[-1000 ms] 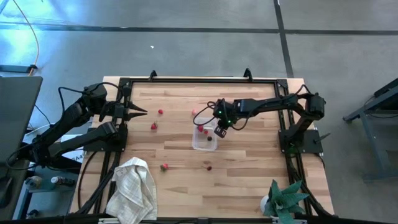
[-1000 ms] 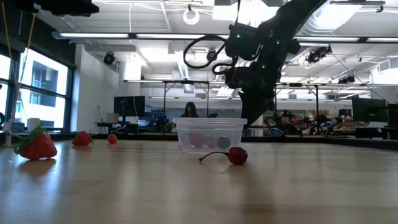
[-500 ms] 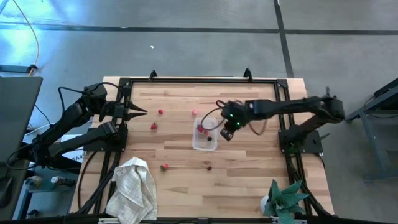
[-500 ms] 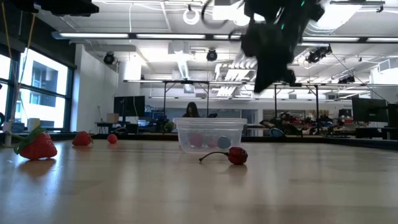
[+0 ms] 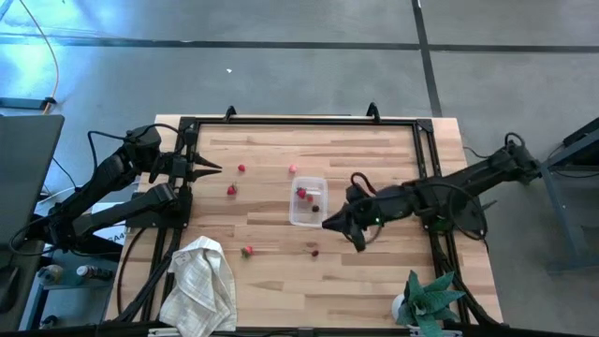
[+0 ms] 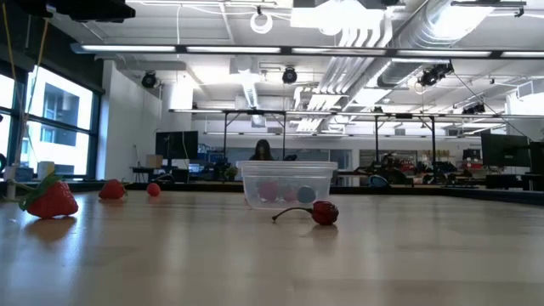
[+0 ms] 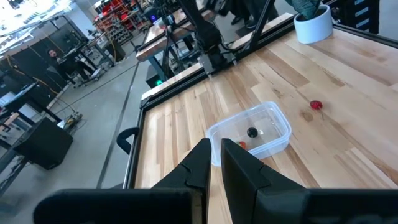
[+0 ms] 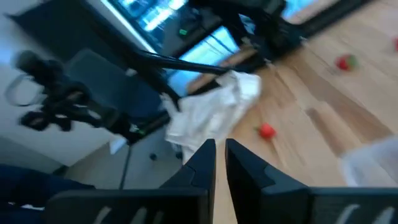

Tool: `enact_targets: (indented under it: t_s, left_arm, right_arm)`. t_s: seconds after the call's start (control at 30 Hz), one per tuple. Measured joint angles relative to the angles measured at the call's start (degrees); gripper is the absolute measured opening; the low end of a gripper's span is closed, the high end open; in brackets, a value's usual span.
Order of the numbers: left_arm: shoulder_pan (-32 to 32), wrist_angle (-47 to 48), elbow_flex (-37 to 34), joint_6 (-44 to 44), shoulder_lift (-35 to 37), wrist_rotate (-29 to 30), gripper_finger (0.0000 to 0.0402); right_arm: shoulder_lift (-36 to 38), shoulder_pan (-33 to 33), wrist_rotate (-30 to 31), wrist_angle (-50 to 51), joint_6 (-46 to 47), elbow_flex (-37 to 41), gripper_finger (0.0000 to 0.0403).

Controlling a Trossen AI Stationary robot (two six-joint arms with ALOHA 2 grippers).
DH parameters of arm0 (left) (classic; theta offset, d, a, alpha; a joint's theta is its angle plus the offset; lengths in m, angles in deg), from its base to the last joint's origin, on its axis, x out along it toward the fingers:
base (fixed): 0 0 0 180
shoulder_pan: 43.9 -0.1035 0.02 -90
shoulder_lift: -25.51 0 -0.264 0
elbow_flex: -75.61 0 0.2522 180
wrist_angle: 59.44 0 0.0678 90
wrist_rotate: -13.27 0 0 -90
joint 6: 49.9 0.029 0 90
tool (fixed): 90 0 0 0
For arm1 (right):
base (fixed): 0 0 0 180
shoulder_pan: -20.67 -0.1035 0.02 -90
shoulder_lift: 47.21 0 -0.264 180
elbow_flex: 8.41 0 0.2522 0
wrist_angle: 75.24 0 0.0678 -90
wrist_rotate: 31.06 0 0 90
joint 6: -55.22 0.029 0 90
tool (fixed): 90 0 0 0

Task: Pick and placing Produce into tupperware
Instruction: Put the red cherry into the transparent bin

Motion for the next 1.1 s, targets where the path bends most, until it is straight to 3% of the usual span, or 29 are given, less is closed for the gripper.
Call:
enact_targets:
  t_s: [0.3, 0.47, 0.67, 0.9, 1.1]
  left_arm:
    - [0.0, 0.0, 0.0, 0.0, 0.0, 0.0, 0.0028]
    - [0.0, 0.0, 0.0, 0.0, 0.0, 0.0, 0.0028]
    - [0.0, 0.0, 0.0, 0.0, 0.0, 0.0, 0.0028]
    - [0.0, 0.0, 0.0, 0.0, 0.0, 0.0, 0.0028]
    - [0.0, 0.0, 0.0, 0.0, 0.0, 0.0, 0.0028]
  right_arm:
    - [-2.5, -8.5, -0.1, -23.3, -9.9, 0.0, 0.0077]
    - [-3.1, -11.6, 3.7, -23.0, -14.0, 0.0, 0.0094]
    - [-3.8, -11.6, 10.7, -12.4, -17.4, -2.4, 0.0094]
    - [-14.3, -9.0, 20.8, 18.4, -22.4, -21.2, 0.0094]
    - [-24.8, -6.8, 18.5, 33.5, -13.5, -28.9, 0.0094]
